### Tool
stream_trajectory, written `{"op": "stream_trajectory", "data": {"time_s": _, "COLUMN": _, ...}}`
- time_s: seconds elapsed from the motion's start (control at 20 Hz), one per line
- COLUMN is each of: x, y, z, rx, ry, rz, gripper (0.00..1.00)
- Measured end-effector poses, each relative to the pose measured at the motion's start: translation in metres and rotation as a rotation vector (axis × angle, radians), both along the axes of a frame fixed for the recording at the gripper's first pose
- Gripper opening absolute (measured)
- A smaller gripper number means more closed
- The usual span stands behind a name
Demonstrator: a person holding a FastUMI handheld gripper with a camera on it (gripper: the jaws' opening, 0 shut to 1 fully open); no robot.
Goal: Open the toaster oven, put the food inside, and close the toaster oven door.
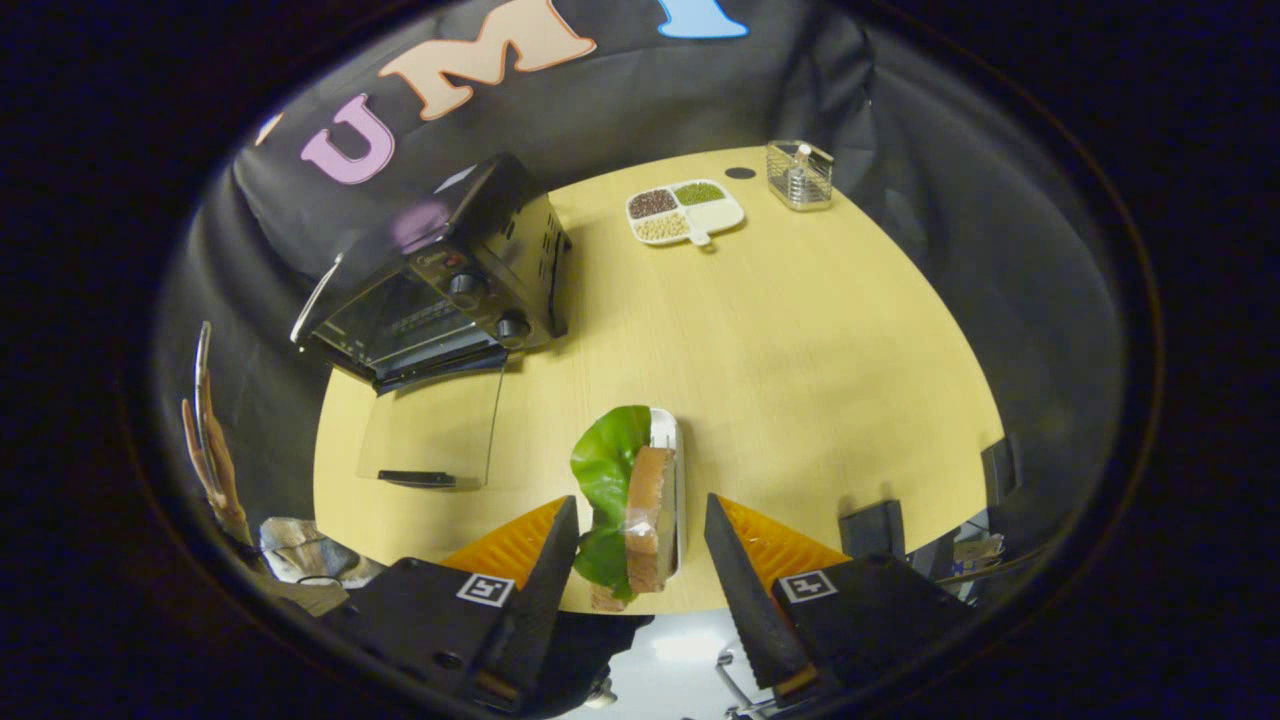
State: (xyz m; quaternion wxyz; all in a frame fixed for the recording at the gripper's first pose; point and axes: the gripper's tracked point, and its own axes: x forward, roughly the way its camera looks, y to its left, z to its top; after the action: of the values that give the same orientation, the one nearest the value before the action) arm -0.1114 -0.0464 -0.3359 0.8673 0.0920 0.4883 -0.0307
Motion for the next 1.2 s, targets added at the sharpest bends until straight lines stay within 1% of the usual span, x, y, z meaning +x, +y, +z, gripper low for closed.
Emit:
{"op": "stream_trajectory", "data": {"time_s": 0.25, "x": 0.002, "y": 0.005, "z": -0.02, "rx": 0.004, "ry": 0.05, "rz": 0.054, "gripper": 0.81}}
{"op": "stream_trajectory", "data": {"time_s": 0.3, "x": 0.003, "y": 0.009, "z": -0.024, "rx": 0.025, "ry": 0.061, "rz": 0.068, "gripper": 0.74}}
{"op": "stream_trajectory", "data": {"time_s": 0.45, "x": 0.005, "y": 0.008, "z": -0.029, "rx": 0.047, "ry": 0.078, "rz": 0.057, "gripper": 0.55}}
{"op": "stream_trajectory", "data": {"time_s": 0.55, "x": 0.003, "y": 0.002, "z": -0.029, "rx": 0.067, "ry": 0.08, "rz": 0.009, "gripper": 0.42}}
{"op": "stream_trajectory", "data": {"time_s": 0.6, "x": 0.003, "y": 0.002, "z": -0.028, "rx": 0.101, "ry": 0.084, "rz": -0.022, "gripper": 0.36}}
{"op": "stream_trajectory", "data": {"time_s": 0.7, "x": 0.001, "y": 0.008, "z": -0.023, "rx": 0.166, "ry": 0.072, "rz": -0.06, "gripper": 0.36}}
{"op": "stream_trajectory", "data": {"time_s": 0.95, "x": 0.0, "y": 0.021, "z": 0.015, "rx": 0.259, "ry": -0.017, "rz": -0.104, "gripper": 0.36}}
{"op": "stream_trajectory", "data": {"time_s": 1.1, "x": 0.001, "y": 0.031, "z": 0.047, "rx": 0.291, "ry": -0.103, "rz": -0.129, "gripper": 0.36}}
{"op": "stream_trajectory", "data": {"time_s": 1.2, "x": 0.005, "y": 0.052, "z": 0.065, "rx": 0.36, "ry": -0.171, "rz": -0.138, "gripper": 0.36}}
